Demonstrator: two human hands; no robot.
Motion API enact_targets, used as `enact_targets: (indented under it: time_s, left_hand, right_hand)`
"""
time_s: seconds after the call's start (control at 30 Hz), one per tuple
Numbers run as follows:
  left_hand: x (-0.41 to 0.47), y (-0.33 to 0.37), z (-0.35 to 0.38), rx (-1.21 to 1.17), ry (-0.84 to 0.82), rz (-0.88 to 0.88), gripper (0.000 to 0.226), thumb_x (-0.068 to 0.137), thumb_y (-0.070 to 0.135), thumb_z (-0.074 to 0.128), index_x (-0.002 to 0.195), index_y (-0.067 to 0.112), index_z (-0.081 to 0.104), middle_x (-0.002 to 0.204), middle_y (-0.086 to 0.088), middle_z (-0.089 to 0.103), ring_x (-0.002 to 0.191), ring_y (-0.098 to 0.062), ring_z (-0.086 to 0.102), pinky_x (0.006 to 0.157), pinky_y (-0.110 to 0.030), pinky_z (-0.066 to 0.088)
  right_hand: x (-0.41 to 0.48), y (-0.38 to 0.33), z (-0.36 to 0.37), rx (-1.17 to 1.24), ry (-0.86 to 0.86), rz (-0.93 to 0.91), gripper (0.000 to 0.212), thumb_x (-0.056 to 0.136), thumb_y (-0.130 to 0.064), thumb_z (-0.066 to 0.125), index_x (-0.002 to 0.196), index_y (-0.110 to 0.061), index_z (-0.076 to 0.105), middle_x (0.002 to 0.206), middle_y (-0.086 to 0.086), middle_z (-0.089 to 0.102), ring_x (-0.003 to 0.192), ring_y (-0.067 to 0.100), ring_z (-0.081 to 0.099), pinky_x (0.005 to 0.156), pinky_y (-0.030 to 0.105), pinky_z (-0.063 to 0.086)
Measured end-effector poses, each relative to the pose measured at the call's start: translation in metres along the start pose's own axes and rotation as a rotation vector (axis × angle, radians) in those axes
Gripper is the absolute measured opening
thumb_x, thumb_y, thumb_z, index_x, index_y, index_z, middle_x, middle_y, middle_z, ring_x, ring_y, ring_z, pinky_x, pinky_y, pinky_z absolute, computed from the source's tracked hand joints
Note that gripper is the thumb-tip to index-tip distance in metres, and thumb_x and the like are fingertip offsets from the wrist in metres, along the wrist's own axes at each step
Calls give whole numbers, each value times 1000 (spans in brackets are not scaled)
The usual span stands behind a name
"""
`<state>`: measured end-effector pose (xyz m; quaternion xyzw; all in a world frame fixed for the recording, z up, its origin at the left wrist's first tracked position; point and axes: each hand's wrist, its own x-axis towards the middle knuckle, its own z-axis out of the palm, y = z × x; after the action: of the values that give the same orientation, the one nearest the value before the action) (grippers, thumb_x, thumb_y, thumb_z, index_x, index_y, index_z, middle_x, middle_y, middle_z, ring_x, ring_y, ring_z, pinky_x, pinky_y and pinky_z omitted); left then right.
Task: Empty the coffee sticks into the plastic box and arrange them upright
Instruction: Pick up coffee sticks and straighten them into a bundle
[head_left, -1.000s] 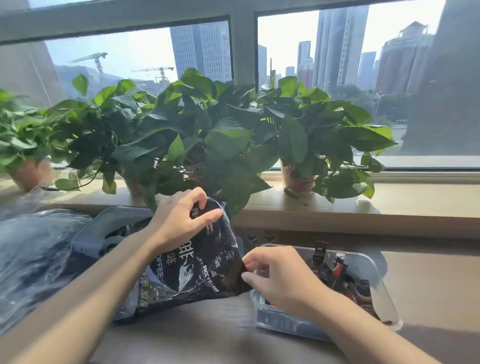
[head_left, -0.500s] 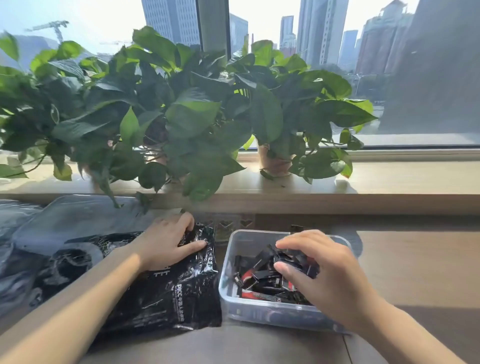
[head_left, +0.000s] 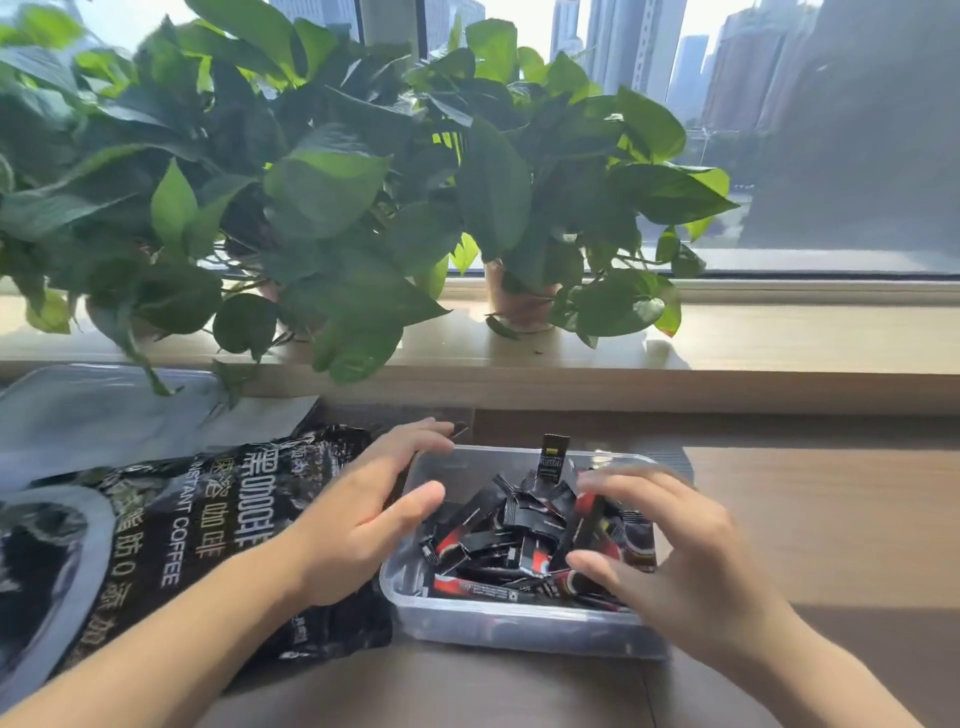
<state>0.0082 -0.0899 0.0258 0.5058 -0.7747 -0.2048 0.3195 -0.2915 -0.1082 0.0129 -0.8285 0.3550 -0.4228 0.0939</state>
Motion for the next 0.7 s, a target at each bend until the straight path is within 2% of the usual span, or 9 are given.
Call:
enact_targets:
  time_s: [0.07, 0.17, 0.3, 0.43, 0.5, 0.57, 0.63, 0.7]
  left_hand:
    - [2, 9, 12, 4, -102, -25, 52, 89, 63, 38, 137, 42, 37, 156, 24, 30, 146, 7, 19, 117, -24, 21]
    - [6, 18, 28, 88, -159, -17, 59, 86, 66, 48, 139, 49, 27, 158, 28, 17, 148, 11, 1, 124, -30, 7]
    - [14, 37, 43, 130, -137, 45, 77, 80, 59, 68, 142, 44, 26, 154, 32, 16, 147, 12, -3, 124, -28, -3]
    - [18, 51, 54, 159, -153, -18, 92, 73, 68, 71, 145, 48, 17, 145, 46, 1, 141, 20, -5, 120, -18, 4]
    - [22, 54, 55, 208, -159, -49, 104, 65, 78, 68, 146, 50, 10, 150, 37, 1, 142, 16, -3, 119, -17, 8]
    - [30, 56, 54, 255, -153, -79, 115, 56, 88, 64, 148, 50, 6, 152, 32, 1, 144, 10, 0, 120, -21, 10]
    - [45, 59, 56, 250, -119, -91, 114, 52, 93, 59, 147, 52, 10, 150, 30, 11, 144, 5, 11, 121, -27, 19]
    - [66, 61, 60, 187, -77, -105, 103, 56, 90, 61, 144, 52, 23, 144, 27, 27, 137, 5, 26, 117, -28, 29]
  right_hand:
    - [2, 4, -3, 8, -16, 12, 53, 65, -39, 87, 112, -18, 73, 111, -15, 69, 106, 5, 66, 92, 19, 50]
    - [2, 13, -13, 34, -53, 30, 55, 67, -47, 84, 115, -22, 71, 115, -17, 67, 110, 4, 65, 91, 27, 54]
    - [-1, 22, -35, 120, -132, 139, 60, 68, -47, 86, 122, -27, 68, 123, -17, 66, 120, 9, 62, 95, 35, 55]
    - [7, 31, -50, 120, -260, 193, 71, 63, -53, 88, 127, -32, 64, 130, -19, 59, 126, 8, 56, 99, 30, 50]
    - [20, 34, -56, 102, -339, 233, 70, 63, -53, 90, 125, -39, 63, 126, -23, 57, 121, 2, 55, 96, 25, 51]
    - [39, 34, -59, 77, -465, 316, 64, 64, -50, 90, 121, -43, 62, 116, -25, 59, 110, -8, 57, 86, 17, 53]
    - [58, 33, -56, 28, -578, 379, 64, 65, -48, 90, 122, -43, 61, 109, -23, 60, 98, -6, 61, 74, 13, 53]
    - [73, 37, -47, -38, -593, 345, 61, 66, -49, 88, 120, -40, 60, 110, -21, 58, 95, 0, 63, 78, 19, 55]
